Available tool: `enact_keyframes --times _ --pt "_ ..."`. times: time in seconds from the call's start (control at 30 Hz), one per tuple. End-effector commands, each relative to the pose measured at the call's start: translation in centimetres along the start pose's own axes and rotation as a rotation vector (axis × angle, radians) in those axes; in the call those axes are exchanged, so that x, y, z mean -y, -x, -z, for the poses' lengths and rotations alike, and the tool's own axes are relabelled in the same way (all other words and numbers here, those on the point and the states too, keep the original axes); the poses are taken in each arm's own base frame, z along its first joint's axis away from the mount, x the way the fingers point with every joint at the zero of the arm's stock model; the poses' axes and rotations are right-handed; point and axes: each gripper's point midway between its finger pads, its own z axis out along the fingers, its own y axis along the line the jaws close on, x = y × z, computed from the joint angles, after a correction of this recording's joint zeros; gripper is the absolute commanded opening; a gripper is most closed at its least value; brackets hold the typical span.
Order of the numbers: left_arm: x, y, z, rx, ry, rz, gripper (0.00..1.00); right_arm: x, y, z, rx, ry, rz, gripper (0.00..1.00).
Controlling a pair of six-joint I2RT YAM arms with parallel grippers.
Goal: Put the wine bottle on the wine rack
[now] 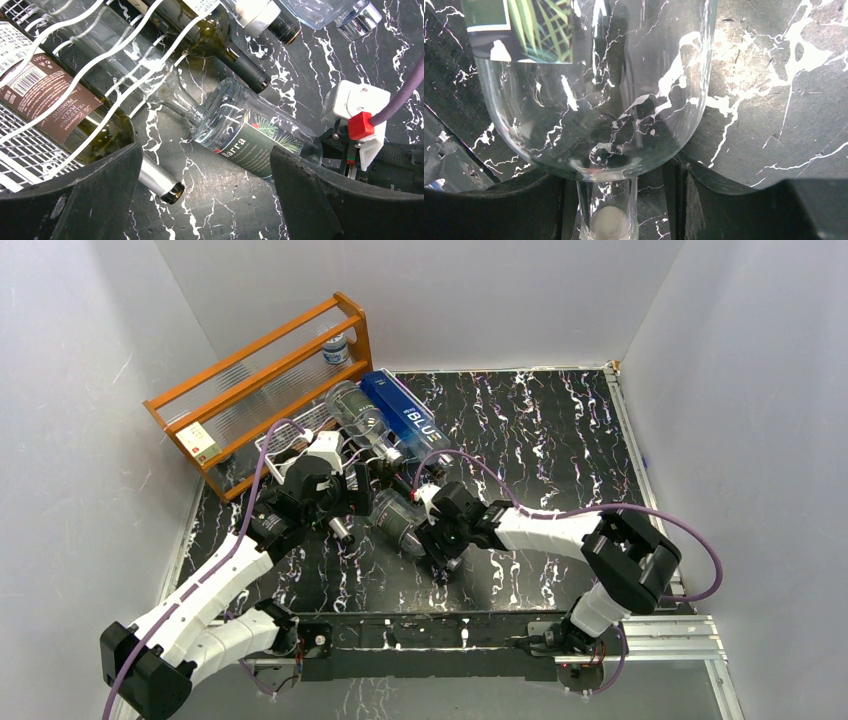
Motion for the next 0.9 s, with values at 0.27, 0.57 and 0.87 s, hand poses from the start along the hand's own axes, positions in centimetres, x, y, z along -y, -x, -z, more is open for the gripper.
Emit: enact_keyframes --times 0.27,0.57,0.87 --pt "-0.2 1.2 0.4 0.034 0.012 -0.021 0.98 1.3 -1.6 -1.7 -0.009 -0.071 -0.025 0.52" --pt "-0.2 1.8 0.8 0.048 0.019 -0.028 0.98 0.4 -1.1 0.4 0.012 -0.032 0.016 0.0" --pt "-0.3 2.7 1.2 0.076 0.026 -0.027 0.98 -1.4 1.9 5.3 0.136 0.02 0.021 0.0"
